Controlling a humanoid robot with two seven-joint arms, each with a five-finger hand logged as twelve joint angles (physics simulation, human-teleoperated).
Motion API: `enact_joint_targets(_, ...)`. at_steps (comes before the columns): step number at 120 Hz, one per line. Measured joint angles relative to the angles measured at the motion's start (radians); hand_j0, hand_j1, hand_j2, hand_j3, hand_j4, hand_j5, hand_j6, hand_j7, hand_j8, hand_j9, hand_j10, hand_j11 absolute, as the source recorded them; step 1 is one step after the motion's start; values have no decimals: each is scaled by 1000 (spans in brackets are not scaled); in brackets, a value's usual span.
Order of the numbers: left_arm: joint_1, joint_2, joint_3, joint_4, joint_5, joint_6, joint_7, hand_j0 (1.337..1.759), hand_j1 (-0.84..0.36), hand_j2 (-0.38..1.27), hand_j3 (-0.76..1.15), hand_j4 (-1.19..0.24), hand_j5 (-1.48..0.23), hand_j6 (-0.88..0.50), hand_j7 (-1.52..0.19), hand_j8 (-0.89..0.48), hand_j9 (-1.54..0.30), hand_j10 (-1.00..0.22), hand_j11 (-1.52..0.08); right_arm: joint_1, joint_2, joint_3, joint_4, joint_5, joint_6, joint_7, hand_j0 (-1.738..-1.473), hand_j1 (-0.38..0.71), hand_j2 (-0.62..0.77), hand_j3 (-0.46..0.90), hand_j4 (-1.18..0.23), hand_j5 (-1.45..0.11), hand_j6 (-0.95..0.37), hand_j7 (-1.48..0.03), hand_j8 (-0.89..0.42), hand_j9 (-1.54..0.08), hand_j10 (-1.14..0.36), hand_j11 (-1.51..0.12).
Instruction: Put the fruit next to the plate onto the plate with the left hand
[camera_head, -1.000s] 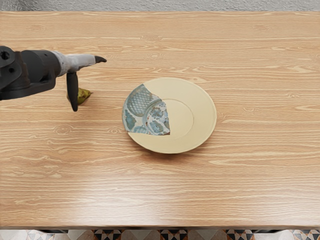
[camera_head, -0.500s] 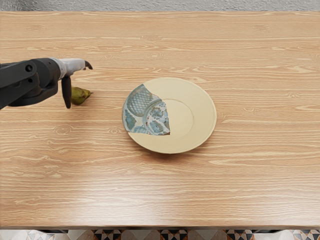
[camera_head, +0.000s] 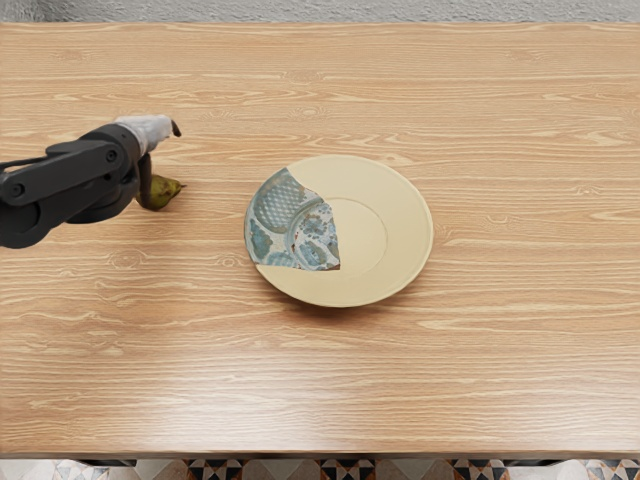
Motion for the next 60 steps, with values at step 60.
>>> enact_joint_targets(60, 17, -46, 62, 67, 0, 29, 0, 1658, 114, 42, 0, -202, -257, -203, -257, -203, -257, -201, -257, 0, 0, 0, -1, 0, 0, 0, -1658, -349, 0, 0, 0, 0, 0, 0, 0, 0, 0, 0)
